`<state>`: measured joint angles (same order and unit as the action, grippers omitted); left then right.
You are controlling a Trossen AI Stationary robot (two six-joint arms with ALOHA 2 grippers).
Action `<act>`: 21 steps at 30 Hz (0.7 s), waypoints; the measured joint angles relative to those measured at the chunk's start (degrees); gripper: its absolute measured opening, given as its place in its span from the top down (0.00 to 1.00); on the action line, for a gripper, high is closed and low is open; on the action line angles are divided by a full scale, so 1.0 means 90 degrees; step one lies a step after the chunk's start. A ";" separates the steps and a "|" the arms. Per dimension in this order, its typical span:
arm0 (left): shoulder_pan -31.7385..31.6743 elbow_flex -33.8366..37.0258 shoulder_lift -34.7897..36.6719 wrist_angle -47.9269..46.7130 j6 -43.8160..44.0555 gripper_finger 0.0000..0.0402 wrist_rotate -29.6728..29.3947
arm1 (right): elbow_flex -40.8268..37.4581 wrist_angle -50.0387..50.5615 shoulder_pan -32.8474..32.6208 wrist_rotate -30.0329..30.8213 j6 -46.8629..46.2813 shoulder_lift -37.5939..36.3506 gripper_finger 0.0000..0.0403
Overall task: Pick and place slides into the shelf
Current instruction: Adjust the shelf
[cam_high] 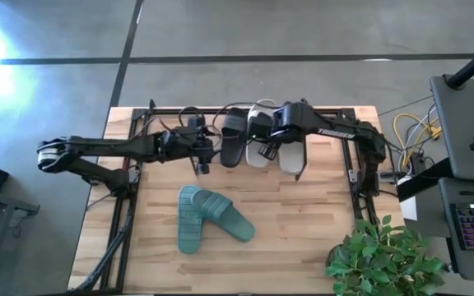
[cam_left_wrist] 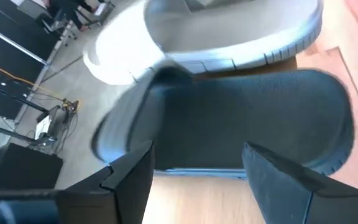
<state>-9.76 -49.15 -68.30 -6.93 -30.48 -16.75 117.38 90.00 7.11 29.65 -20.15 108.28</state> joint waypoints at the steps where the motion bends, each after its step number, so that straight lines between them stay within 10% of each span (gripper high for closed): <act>1: 0.0000 -0.0002 0.0103 -0.0066 0.0001 0.43 -0.0006 | 0.0082 0.0006 0.0000 -0.0004 -0.0029 -0.0055 0.53; 10: -0.0388 -0.0444 0.1331 -0.2206 0.1613 0.43 0.0151 | 0.1378 -0.0116 0.0872 -0.1089 -0.2019 -0.0369 0.53; 21: -0.2241 -0.0981 0.1612 -0.2736 0.2830 0.43 0.1093 | 0.1713 -0.1700 0.2833 -0.1525 -0.1819 -0.0353 0.54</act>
<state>-29.93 -57.97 -53.79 -31.55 -5.01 -6.92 132.80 74.70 32.61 15.93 -36.53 105.10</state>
